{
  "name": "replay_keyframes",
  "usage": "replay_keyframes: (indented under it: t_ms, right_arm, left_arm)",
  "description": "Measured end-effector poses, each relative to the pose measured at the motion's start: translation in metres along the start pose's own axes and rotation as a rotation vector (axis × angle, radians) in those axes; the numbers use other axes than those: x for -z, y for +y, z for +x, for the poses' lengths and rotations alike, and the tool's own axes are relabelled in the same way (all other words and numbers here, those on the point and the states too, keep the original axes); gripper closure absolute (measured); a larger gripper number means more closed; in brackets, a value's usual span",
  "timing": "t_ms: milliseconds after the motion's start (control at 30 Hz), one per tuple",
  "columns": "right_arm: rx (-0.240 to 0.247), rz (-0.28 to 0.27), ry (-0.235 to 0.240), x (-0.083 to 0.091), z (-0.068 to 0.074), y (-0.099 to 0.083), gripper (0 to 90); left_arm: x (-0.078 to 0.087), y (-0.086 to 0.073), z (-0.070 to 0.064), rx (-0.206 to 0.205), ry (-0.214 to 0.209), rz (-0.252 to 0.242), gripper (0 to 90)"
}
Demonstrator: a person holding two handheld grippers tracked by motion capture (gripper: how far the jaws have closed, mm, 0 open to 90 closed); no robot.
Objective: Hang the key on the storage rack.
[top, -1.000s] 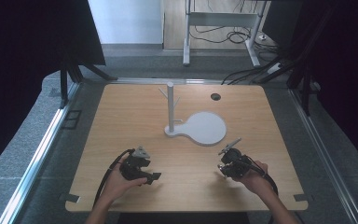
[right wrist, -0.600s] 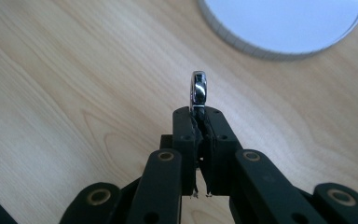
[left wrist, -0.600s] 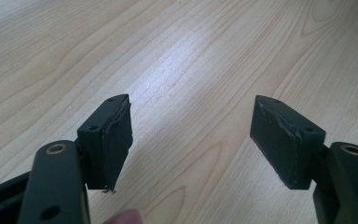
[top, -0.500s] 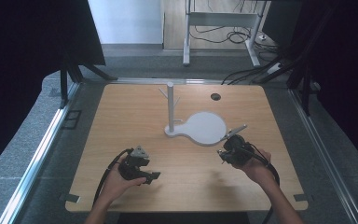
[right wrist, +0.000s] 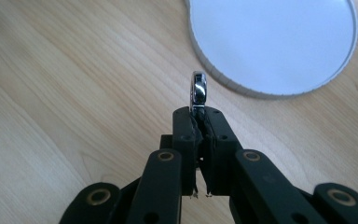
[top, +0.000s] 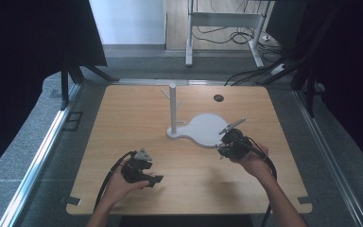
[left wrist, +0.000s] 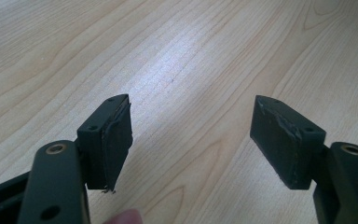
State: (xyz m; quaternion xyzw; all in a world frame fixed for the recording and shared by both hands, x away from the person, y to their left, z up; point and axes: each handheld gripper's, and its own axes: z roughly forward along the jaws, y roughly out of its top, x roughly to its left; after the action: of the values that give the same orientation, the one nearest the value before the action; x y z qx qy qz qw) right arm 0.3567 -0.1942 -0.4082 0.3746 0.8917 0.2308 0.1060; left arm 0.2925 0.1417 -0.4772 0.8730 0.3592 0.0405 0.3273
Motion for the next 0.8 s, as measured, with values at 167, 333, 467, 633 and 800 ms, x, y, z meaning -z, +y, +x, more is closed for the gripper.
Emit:
replay_keyframes:
  t_ms: [167, 333, 467, 633, 800]
  right_arm:
    - [-0.012, -0.002, -0.004, -0.003, -0.004, 0.011, 84.6]
    - [-0.021, -0.006, -0.006, -0.004, -0.009, 0.019, 84.6]
    - [-0.026, -0.003, -0.002, -0.006, -0.012, 0.026, 84.6]
    - [-0.03, -0.004, -0.003, -0.009, -0.013, 0.035, 84.6]
    - [-0.035, -0.008, -0.004, -0.011, -0.016, 0.043, 84.6]
  left_arm:
    - [0.001, 0.0, 0.001, 0.005, -0.004, 0.001, 30.0]
    - [0.001, 0.0, 0.002, -0.001, -0.004, 0.003, 30.0]
    - [0.001, 0.0, 0.001, -0.001, -0.007, 0.002, 30.0]
    - [0.002, 0.0, 0.002, 0.004, -0.006, 0.002, 30.0]
    - [0.001, 0.0, 0.002, -0.004, -0.006, 0.007, 30.0]
